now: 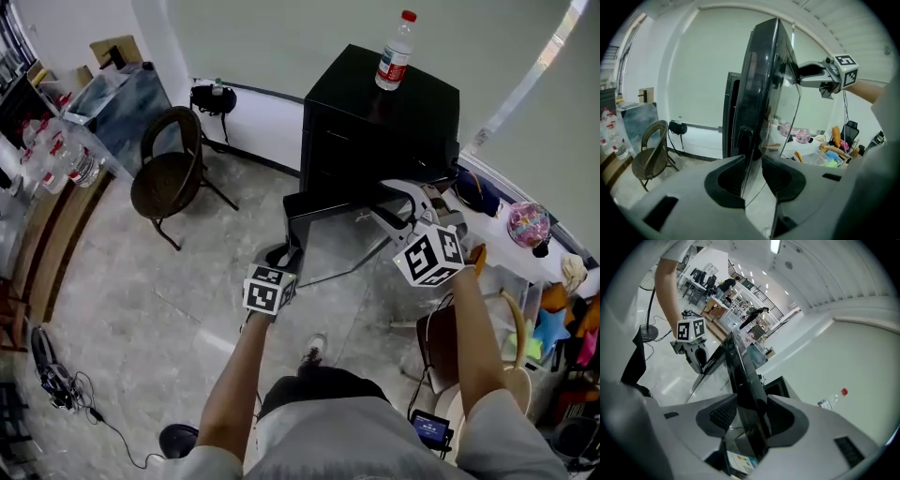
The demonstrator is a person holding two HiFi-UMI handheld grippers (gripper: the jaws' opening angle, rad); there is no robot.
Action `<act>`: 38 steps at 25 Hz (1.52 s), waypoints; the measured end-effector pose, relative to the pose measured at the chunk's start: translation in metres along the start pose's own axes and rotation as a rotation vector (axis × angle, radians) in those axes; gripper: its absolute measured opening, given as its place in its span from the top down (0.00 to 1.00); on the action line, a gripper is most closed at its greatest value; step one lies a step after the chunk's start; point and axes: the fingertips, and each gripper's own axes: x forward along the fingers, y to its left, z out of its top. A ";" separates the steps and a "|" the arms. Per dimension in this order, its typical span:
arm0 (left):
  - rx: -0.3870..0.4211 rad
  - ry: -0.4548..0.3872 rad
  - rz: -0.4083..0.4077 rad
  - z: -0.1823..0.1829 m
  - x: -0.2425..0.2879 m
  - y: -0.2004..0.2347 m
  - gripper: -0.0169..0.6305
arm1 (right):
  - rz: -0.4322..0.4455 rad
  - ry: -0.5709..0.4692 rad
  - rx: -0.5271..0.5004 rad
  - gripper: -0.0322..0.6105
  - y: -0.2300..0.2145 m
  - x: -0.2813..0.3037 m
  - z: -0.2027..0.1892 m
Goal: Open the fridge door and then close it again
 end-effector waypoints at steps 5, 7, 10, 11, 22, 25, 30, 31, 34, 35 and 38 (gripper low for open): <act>0.040 0.027 -0.002 0.008 0.012 0.016 0.83 | -0.014 0.022 -0.030 0.65 -0.004 0.012 -0.003; 0.051 0.032 -0.006 0.014 0.017 0.024 0.83 | -0.027 0.021 -0.021 0.65 -0.009 0.016 -0.003; 0.060 0.041 -0.011 0.021 0.027 0.037 0.83 | -0.035 0.045 -0.012 0.65 -0.015 0.025 -0.004; 0.065 0.045 -0.015 0.024 0.031 0.041 0.83 | -0.038 0.055 -0.011 0.65 -0.017 0.028 -0.005; 0.139 0.087 -0.157 0.055 0.073 0.082 0.82 | -0.088 0.206 0.045 0.66 -0.040 0.059 -0.017; 0.164 0.103 -0.208 0.064 0.086 0.090 0.82 | -0.109 0.255 0.075 0.66 -0.048 0.066 -0.022; 0.199 0.110 -0.272 0.078 0.105 0.103 0.82 | -0.142 0.322 0.111 0.66 -0.058 0.076 -0.028; 0.205 0.113 -0.281 0.081 0.108 0.106 0.82 | -0.146 0.333 0.117 0.66 -0.061 0.079 -0.029; 0.223 0.123 -0.311 0.089 0.120 0.113 0.82 | -0.160 0.364 0.138 0.66 -0.067 0.086 -0.033; 0.229 0.126 -0.321 0.092 0.124 0.114 0.82 | -0.166 0.374 0.146 0.66 -0.069 0.087 -0.035; 0.249 0.134 -0.352 0.101 0.136 0.117 0.82 | -0.182 0.400 0.168 0.66 -0.075 0.090 -0.041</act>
